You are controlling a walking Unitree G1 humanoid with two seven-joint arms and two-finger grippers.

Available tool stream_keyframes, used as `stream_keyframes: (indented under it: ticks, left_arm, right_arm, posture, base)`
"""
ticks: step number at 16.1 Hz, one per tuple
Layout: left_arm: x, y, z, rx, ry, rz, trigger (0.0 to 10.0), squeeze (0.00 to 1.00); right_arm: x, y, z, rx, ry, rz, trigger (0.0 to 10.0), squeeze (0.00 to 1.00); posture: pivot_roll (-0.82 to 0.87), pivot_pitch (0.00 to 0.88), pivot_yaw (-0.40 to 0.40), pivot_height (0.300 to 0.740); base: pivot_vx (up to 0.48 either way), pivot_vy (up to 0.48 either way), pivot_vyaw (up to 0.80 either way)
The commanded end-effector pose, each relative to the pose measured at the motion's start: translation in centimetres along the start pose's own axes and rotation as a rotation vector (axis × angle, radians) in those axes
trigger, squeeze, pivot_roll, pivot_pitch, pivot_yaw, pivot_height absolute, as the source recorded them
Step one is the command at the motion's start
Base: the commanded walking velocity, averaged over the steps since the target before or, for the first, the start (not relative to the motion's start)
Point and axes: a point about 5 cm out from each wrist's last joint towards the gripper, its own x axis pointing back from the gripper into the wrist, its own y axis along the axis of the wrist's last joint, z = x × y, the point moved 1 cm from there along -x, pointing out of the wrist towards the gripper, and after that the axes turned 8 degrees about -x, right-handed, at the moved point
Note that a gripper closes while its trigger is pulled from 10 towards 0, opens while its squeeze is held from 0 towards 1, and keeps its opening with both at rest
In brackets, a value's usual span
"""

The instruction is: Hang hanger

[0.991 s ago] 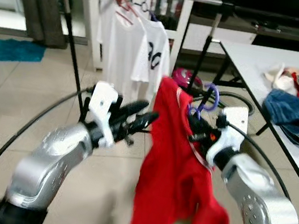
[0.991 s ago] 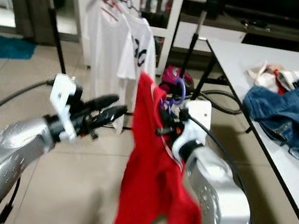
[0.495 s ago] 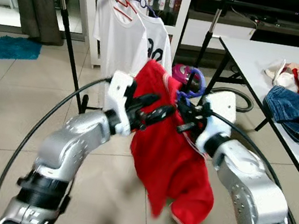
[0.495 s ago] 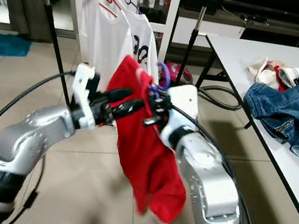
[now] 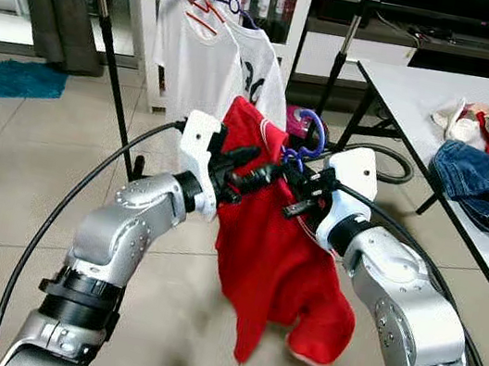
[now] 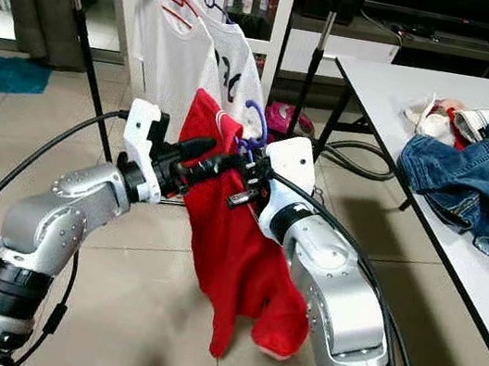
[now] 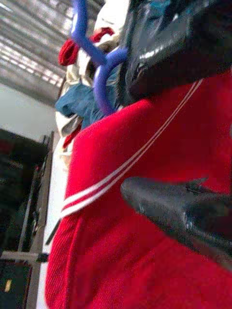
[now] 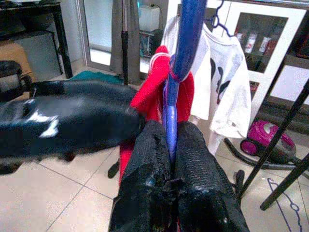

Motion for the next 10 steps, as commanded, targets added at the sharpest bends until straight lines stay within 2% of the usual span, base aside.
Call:
stream_keyframes:
  ticks: [1, 4, 6, 10]
  left_arm:
    - [-0.12, 0.15, 0.61, -0.006, 0.036, -0.002, 0.0, 0.00]
    - [-0.21, 0.01, 0.59, 0.009, 0.027, 0.001, 0.0, 0.00]
    - [-0.35, -0.06, 0.21, -0.017, -0.019, -0.006, 0.0, 0.00]
    - [-0.65, -0.16, 0.70, -0.027, -0.001, 0.009, 0.0, 0.00]
  right_arm:
    - [-0.08, 1.10, 0.28, 0.028, 0.021, -0.059, 10.0, 0.00]
    - [-0.09, 1.18, 0.39, 0.035, 0.030, -0.061, 10.0, 0.00]
    - [-0.09, 1.21, 0.43, 0.037, 0.033, -0.063, 10.0, 0.00]
    - [0.00, 1.18, 0.63, 0.052, 0.047, -0.061, 10.0, 0.00]
  posture:
    - [0.06, 0.000, 0.001, 0.740]
    - [0.06, 0.000, -0.001, 0.740]
    - [0.06, 0.000, 0.002, 0.740]
    - [0.05, 0.000, 0.007, 0.740]
  base:
    - [0.000, 0.000, 0.00]
    - [0.000, 0.000, 0.00]
    - [0.000, 0.000, 0.00]
    - [0.000, 0.000, 0.00]
